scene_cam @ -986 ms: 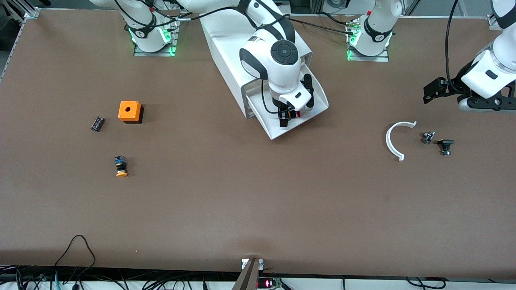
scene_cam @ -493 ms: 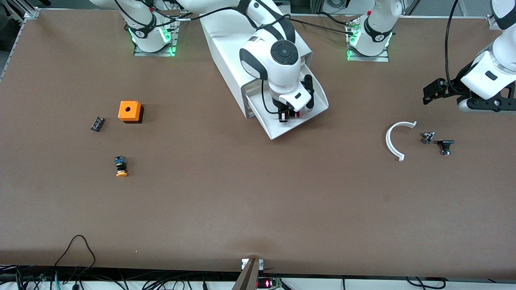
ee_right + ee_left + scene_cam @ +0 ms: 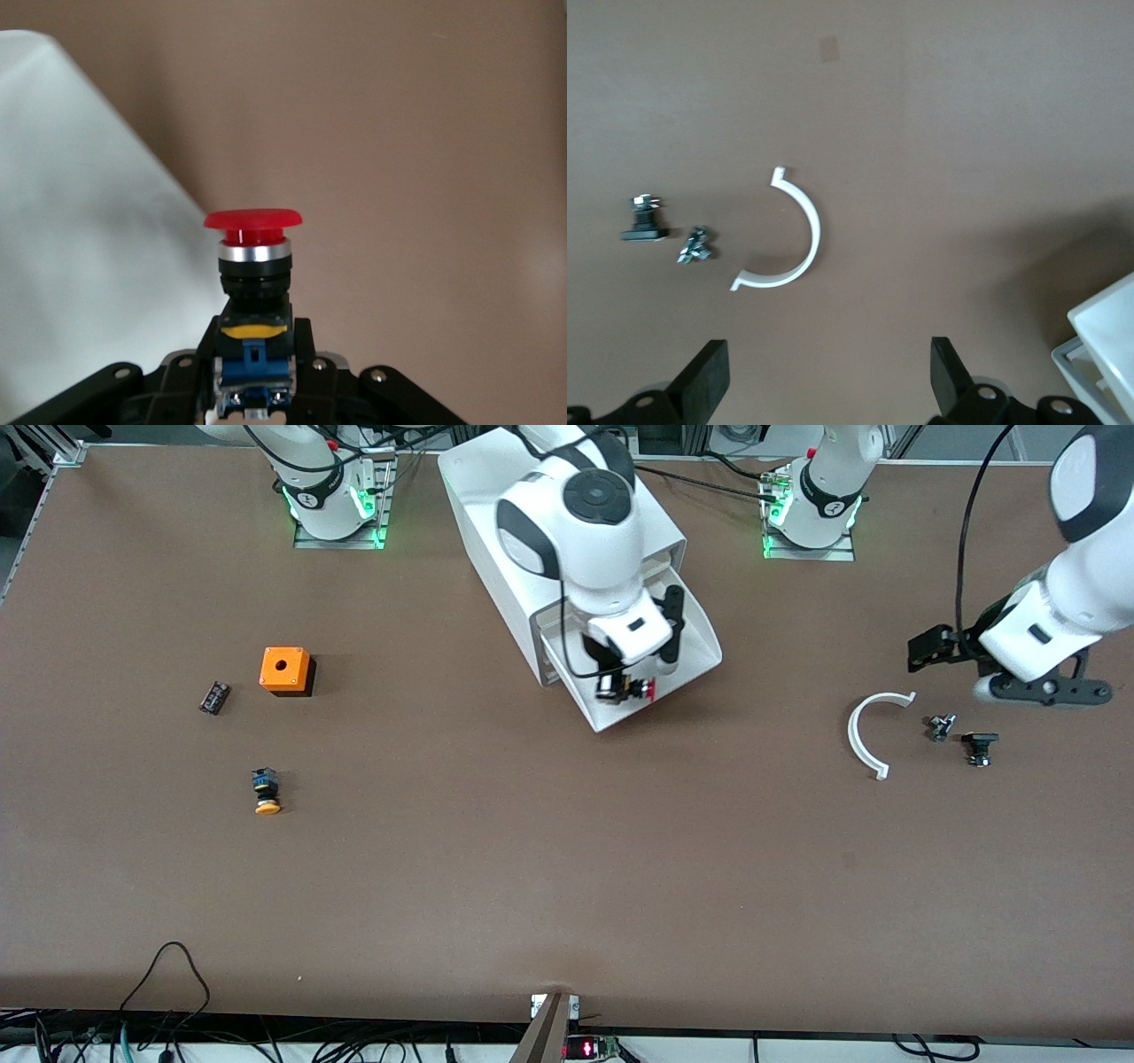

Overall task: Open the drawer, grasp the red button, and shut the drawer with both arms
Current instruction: 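Lift the red button out with the right gripper while the left gripper reaches the drawer, then push the drawer shut with the left gripper while the right gripper carries the button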

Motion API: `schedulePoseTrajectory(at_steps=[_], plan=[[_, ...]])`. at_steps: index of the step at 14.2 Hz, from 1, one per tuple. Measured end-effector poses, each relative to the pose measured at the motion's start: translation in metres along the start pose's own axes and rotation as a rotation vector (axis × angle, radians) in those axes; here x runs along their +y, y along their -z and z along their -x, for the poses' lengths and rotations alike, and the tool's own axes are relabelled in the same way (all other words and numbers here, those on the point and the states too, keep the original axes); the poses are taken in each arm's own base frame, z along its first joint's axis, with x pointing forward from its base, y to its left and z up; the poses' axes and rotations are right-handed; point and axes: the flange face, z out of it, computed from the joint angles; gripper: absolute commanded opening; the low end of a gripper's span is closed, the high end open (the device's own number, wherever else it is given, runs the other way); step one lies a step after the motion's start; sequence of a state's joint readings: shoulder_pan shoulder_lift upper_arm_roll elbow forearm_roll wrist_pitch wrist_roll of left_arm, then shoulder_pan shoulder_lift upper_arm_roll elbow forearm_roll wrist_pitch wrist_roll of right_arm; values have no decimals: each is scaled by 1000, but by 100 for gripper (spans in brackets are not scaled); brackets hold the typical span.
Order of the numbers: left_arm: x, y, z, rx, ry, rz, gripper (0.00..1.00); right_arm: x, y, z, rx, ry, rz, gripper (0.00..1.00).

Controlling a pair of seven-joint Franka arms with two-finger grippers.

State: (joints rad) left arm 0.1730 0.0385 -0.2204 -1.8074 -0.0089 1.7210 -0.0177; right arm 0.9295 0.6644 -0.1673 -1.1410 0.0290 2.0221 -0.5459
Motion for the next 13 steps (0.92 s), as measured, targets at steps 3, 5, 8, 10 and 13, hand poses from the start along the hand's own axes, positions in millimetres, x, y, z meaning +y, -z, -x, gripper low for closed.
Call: schedulePoseTrajectory(at_steps=[3, 5, 8, 10, 13], plan=[[81, -76, -37, 22, 86, 29, 100, 110, 5, 89, -36, -393, 51, 14], [125, -125, -42, 57, 133, 50, 100, 154, -18, 144, -52, -639, 42, 14], [191, -195, -23, 89, 207, 84, 100, 206, -58, 247, -133, -882, 3, 13], [225, -218, -1, 77, 234, 98, 100, 218, -83, 310, -203, -985, -31, 12], [261, -233, 29, 35, 278, 97, 100, 211, -110, 375, -295, -1121, -75, 12]])
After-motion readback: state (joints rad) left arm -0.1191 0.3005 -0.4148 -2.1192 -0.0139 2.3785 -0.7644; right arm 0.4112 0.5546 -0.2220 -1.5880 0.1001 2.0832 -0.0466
